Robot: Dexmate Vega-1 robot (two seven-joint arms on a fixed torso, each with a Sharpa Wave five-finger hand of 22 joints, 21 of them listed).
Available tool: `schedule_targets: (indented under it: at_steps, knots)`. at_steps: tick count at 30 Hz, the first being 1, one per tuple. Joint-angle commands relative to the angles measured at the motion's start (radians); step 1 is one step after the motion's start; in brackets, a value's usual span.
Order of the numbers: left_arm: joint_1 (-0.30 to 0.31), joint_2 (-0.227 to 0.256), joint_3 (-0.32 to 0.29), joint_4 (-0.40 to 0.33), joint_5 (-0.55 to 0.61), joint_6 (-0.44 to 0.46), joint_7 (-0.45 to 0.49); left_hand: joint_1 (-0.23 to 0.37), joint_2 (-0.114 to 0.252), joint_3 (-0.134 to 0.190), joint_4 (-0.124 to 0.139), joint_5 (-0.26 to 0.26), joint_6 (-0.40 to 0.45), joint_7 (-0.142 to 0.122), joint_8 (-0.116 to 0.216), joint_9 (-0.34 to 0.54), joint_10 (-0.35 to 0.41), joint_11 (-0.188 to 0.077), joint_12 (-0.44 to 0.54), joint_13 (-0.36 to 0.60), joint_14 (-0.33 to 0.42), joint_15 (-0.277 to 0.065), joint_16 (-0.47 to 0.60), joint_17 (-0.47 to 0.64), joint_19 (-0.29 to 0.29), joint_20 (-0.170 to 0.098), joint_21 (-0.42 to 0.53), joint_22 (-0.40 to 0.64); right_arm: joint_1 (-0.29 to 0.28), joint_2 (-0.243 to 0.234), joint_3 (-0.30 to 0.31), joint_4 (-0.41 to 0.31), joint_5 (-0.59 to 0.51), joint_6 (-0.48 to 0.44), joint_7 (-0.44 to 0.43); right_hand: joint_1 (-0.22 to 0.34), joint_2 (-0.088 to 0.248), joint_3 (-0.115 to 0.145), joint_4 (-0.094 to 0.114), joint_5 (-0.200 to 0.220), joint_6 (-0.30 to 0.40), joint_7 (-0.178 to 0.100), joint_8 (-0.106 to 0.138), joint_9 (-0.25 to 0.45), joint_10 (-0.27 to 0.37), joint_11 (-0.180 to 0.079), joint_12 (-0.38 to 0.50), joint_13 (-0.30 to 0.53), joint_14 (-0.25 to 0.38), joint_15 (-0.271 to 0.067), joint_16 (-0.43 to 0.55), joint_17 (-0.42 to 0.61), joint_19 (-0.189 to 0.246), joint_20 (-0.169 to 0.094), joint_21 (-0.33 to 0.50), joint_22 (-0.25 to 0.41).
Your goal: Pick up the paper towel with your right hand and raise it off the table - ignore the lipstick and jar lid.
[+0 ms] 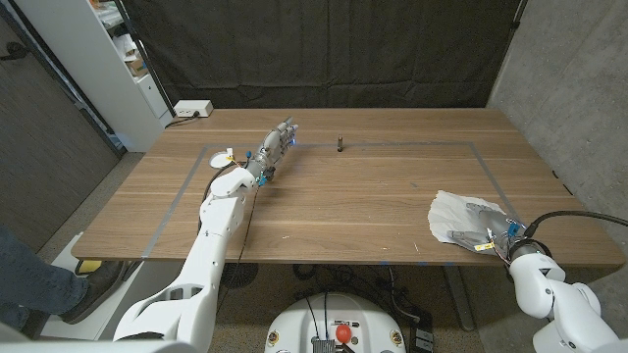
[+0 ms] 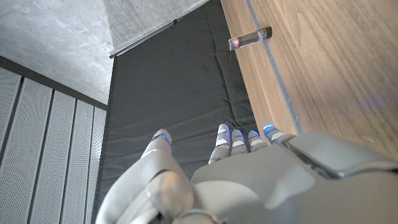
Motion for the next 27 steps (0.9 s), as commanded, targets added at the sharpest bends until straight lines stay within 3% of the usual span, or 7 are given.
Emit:
schedule_targets:
  at_steps: [1, 21, 27]
  knots:
    - [-0.019, -0.003, 0.004, 0.032, 0.007, -0.004, 0.001, 0.001, 0.005, 0.000, -0.004, 0.000, 0.003, 0.003, -0.002, 0.002, -0.004, -0.004, 0.000, 0.000, -0.010, 0.003, 0.000, 0.004, -0.128, 0.009, -0.003, 0.005, 0.028, -0.027, -0.017, 0.021, 0.013, -0.042, 0.043, 0.007, -0.006, -0.006, 0.001, 0.008, 0.013, -0.003, 0.008, 0.002, 0.017, -0.003, 0.008, 0.000, 0.011, -0.002, 0.010, 0.001, -0.005, 0.002, 0.007, 0.003]
    - [-0.027, -0.004, 0.005, 0.042, 0.017, 0.004, -0.001, -0.001, 0.006, -0.001, -0.006, 0.000, 0.006, 0.003, -0.001, 0.002, -0.004, -0.002, 0.000, 0.000, -0.009, 0.002, 0.000, 0.004, -0.128, 0.012, -0.005, 0.005, 0.045, -0.073, -0.051, 0.055, 0.020, -0.097, 0.052, 0.021, 0.006, -0.013, 0.000, 0.025, 0.068, -0.019, 0.022, 0.002, 0.063, -0.028, 0.018, -0.001, 0.045, -0.048, 0.024, 0.001, 0.022, 0.000, 0.016, 0.004]
    - [-0.021, -0.004, 0.002, 0.035, 0.013, 0.004, -0.004, -0.002, 0.006, -0.001, -0.006, 0.000, 0.006, 0.004, -0.001, 0.002, -0.006, -0.003, 0.000, 0.000, -0.010, 0.003, 0.000, 0.004, -0.129, 0.014, -0.006, 0.006, 0.045, -0.083, -0.071, 0.056, -0.008, -0.122, 0.042, 0.049, 0.024, -0.012, -0.006, 0.044, 0.141, -0.033, 0.039, 0.003, 0.119, -0.041, 0.029, 0.000, 0.128, -0.108, 0.053, 0.004, 0.061, 0.001, 0.024, 0.006]
